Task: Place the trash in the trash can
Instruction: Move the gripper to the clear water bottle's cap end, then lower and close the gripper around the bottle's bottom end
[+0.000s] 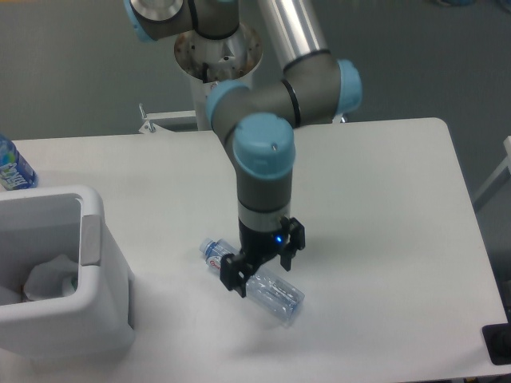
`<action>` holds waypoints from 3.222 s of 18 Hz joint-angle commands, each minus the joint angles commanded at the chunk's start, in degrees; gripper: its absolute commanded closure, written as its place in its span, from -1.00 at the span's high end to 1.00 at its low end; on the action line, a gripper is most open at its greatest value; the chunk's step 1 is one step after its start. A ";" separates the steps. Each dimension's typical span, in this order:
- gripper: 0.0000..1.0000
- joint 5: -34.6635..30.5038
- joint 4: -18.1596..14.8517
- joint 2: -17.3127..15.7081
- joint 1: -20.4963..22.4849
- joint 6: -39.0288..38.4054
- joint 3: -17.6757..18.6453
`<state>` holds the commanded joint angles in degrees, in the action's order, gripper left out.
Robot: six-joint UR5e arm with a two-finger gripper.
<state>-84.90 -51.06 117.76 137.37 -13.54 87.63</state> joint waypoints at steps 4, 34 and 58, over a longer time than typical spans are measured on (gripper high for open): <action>1.00 -2.55 0.09 2.64 0.35 0.09 -1.23; 0.63 -7.47 1.93 11.26 0.09 -1.67 -2.55; 0.02 -9.49 1.93 9.68 -1.14 -1.23 -2.64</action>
<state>-94.39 -49.13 127.44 136.23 -14.77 84.99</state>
